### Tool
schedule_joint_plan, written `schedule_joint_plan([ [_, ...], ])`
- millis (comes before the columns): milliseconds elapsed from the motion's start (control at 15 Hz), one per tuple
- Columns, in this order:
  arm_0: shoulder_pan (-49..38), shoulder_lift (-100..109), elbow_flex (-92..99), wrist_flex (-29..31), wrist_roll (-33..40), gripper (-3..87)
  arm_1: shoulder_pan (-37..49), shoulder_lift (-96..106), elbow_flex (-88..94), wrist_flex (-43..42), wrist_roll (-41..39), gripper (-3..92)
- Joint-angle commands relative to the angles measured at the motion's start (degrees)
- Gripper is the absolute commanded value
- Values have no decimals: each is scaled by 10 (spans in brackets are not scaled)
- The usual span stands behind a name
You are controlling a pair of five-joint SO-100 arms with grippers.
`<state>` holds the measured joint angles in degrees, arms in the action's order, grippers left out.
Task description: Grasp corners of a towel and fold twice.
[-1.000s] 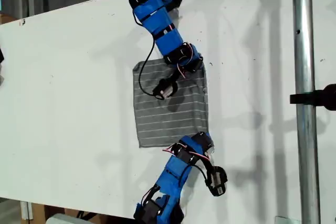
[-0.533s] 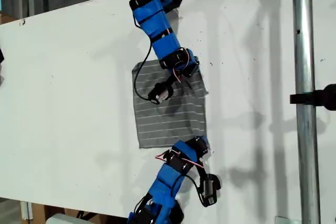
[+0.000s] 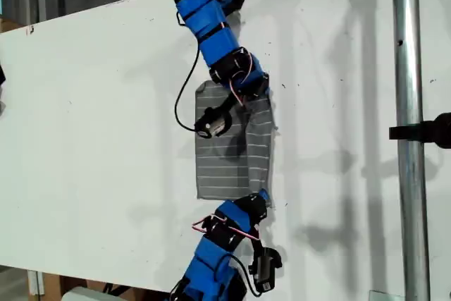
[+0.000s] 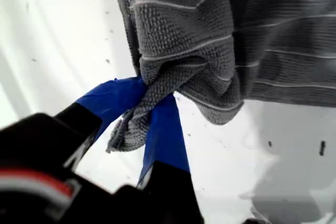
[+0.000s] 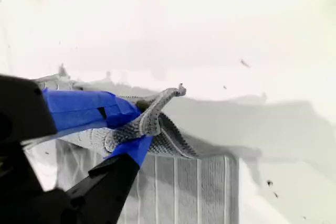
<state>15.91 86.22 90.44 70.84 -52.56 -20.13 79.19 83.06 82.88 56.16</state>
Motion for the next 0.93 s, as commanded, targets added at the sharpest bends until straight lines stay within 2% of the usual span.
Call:
schedule_joint_plan([
  [0, -127, 54, 26, 33, 33, -30, 103, 67, 40, 8, -37, -2],
  [200, -286, 54, 47, 36, 110, -30, 228, 72, 54, -4, -137, -2],
  [400, -393, 47, 40, 28, 168, -30, 349, 80, 51, -34, -237, -2],
  [667, -442, 48, -11, 55, 189, -30, 461, 129, 41, -67, -342, -2],
  [867, -450, 73, -18, 72, 182, -30, 474, 185, 56, -69, -353, -2],
])
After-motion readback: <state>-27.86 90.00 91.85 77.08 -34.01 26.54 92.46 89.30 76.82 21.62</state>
